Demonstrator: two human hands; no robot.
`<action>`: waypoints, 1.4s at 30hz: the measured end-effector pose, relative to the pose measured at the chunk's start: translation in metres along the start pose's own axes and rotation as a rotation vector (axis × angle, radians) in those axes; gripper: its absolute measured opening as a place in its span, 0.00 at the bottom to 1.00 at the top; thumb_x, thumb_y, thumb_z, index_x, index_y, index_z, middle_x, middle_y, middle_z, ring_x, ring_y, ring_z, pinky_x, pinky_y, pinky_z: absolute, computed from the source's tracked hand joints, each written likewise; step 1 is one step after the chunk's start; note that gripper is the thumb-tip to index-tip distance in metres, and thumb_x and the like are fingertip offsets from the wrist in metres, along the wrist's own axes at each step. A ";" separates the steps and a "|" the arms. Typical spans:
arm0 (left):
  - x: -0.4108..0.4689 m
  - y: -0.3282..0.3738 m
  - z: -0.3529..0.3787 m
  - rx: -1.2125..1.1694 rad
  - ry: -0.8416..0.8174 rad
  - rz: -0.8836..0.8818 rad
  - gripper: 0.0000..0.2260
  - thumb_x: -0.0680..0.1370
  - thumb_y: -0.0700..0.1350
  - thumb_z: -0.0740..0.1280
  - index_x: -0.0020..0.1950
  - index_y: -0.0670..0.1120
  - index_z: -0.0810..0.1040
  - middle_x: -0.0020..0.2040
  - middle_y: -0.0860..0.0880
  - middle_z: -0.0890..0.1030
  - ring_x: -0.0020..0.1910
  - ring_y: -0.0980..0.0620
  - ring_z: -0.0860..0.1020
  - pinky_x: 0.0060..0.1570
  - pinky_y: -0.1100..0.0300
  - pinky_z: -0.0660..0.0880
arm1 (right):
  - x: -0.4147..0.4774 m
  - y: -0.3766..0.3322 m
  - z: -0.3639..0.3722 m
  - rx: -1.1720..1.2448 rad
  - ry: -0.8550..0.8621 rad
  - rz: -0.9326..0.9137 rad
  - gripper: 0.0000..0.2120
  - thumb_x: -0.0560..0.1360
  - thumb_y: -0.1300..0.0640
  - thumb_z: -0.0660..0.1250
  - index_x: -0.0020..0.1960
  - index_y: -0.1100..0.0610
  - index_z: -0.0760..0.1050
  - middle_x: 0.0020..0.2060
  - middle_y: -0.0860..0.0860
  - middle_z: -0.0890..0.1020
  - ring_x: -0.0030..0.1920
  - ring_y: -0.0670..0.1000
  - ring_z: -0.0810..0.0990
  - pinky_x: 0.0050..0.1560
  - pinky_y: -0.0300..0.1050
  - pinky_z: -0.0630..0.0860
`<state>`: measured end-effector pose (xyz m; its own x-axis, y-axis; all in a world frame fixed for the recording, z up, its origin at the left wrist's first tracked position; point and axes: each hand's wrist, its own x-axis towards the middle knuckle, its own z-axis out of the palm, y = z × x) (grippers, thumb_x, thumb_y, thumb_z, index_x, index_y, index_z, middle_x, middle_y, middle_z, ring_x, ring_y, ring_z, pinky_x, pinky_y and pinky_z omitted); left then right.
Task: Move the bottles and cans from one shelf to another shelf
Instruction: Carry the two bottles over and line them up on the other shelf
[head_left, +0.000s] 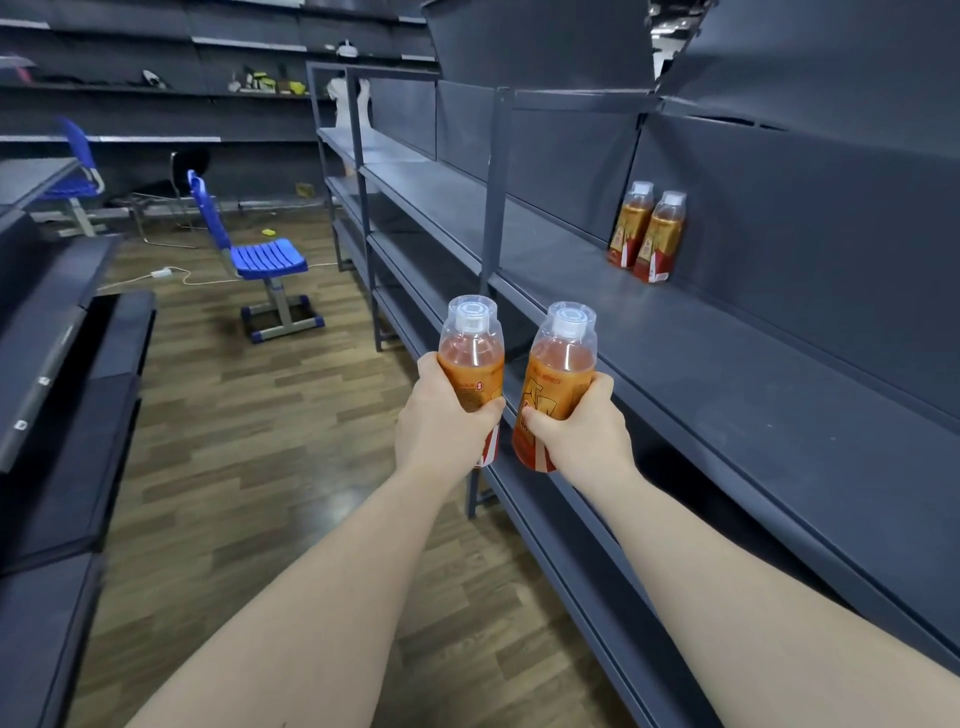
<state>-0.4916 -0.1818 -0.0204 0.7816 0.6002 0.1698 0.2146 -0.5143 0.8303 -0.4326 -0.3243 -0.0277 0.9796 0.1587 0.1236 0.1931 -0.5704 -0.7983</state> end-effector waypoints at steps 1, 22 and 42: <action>0.010 -0.001 0.001 0.004 0.002 0.001 0.24 0.73 0.55 0.74 0.57 0.56 0.60 0.50 0.55 0.74 0.47 0.49 0.75 0.50 0.53 0.75 | 0.009 -0.001 0.004 0.002 -0.001 0.002 0.27 0.73 0.45 0.74 0.59 0.48 0.58 0.54 0.49 0.75 0.51 0.52 0.79 0.52 0.51 0.81; 0.216 0.002 0.055 0.066 0.019 0.002 0.26 0.73 0.54 0.74 0.63 0.54 0.63 0.52 0.55 0.74 0.53 0.48 0.78 0.56 0.48 0.78 | 0.235 -0.020 0.067 0.034 -0.038 -0.034 0.27 0.73 0.44 0.73 0.61 0.50 0.59 0.53 0.49 0.75 0.49 0.51 0.77 0.44 0.44 0.73; 0.405 0.010 0.118 -0.028 -0.334 0.240 0.26 0.75 0.56 0.74 0.63 0.53 0.62 0.55 0.54 0.74 0.49 0.52 0.74 0.53 0.54 0.75 | 0.362 -0.031 0.085 -0.006 0.350 0.245 0.28 0.73 0.46 0.74 0.63 0.52 0.60 0.53 0.49 0.74 0.52 0.54 0.77 0.53 0.54 0.79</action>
<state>-0.1039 -0.0165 -0.0062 0.9557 0.2312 0.1823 -0.0092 -0.5954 0.8034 -0.0890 -0.1803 -0.0083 0.9563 -0.2647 0.1240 -0.0485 -0.5620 -0.8257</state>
